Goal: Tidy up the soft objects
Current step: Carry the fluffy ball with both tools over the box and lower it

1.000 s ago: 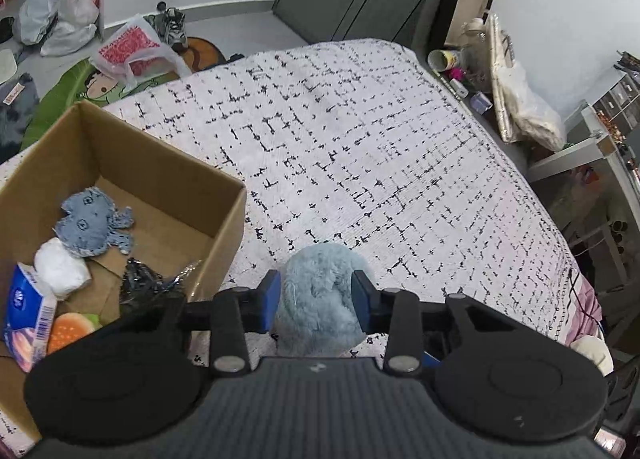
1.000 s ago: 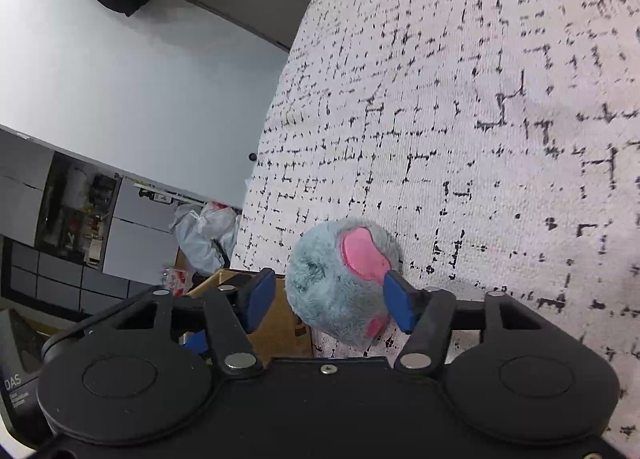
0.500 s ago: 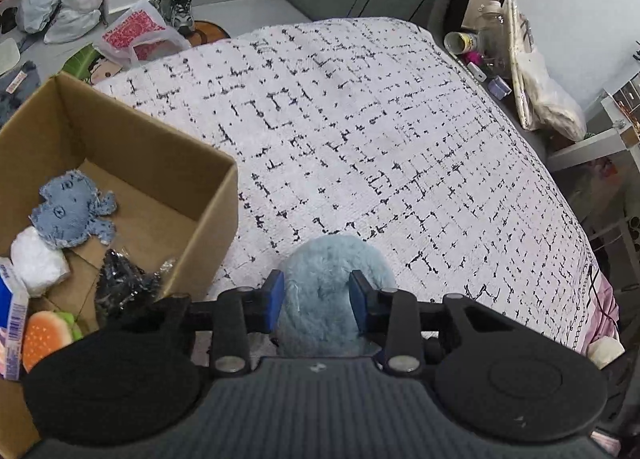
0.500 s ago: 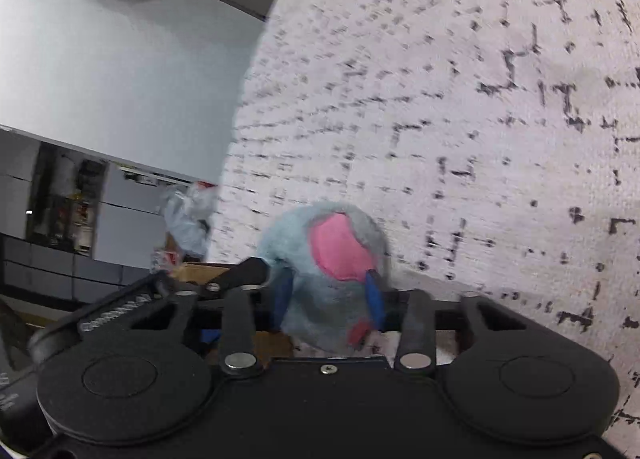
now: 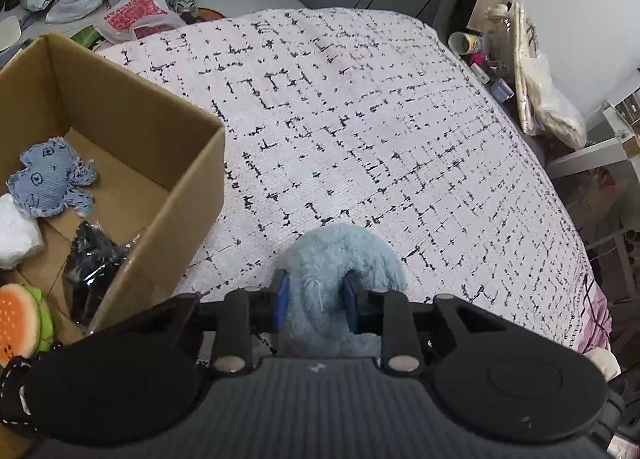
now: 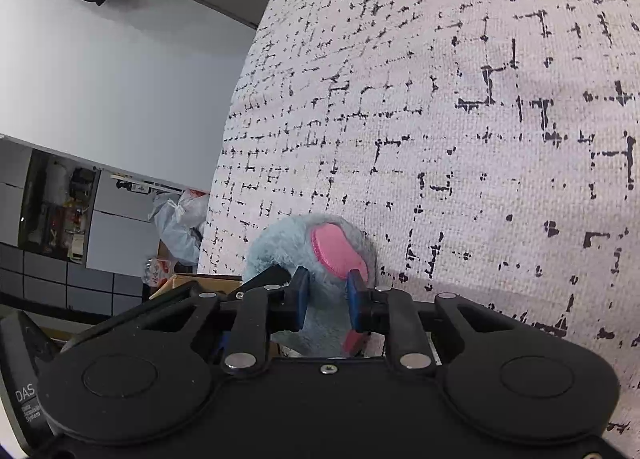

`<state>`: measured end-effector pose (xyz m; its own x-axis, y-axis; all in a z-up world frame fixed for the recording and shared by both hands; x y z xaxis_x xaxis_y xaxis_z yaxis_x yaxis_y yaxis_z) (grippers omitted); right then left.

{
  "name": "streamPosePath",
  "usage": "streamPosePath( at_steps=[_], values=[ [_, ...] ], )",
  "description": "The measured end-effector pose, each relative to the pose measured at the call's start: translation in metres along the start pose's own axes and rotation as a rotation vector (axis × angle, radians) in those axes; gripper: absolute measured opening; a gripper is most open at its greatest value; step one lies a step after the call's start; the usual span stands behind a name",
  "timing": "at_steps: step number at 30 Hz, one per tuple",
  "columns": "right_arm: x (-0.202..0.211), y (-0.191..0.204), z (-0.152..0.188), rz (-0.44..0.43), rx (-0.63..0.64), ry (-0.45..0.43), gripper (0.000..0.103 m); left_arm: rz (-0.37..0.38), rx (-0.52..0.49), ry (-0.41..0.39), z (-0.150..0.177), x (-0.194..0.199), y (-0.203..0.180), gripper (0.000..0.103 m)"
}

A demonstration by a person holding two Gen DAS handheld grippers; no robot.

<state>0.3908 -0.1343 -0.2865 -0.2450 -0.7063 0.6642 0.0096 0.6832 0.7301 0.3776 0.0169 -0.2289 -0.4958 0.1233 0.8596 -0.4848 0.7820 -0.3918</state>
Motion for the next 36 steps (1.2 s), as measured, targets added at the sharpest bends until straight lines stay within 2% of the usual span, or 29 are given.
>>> streamPosePath(
  at_steps=[16, 36],
  values=[
    [0.035, 0.033, -0.001, -0.068, 0.087, -0.05, 0.02, 0.041, -0.056, -0.082, -0.005, 0.05, -0.017, 0.025],
    [0.069, 0.084, 0.032, -0.15, 0.226, -0.081, 0.02, 0.068, -0.066, -0.188, 0.006, 0.121, -0.002, 0.025]
  ],
)
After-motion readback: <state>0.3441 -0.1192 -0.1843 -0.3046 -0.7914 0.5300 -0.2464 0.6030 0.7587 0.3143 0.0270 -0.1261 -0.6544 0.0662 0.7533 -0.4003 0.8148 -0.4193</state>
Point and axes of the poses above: each gripper's, at about its wrist camera, not at the fingertips, and x roughly against the way its jaws point, y to its left, z to its underside, the point moved 6 cm from there along -x, roughly the way its jaws point, and after that the axes turned 5 degrees about y, right-handed, at the moved point
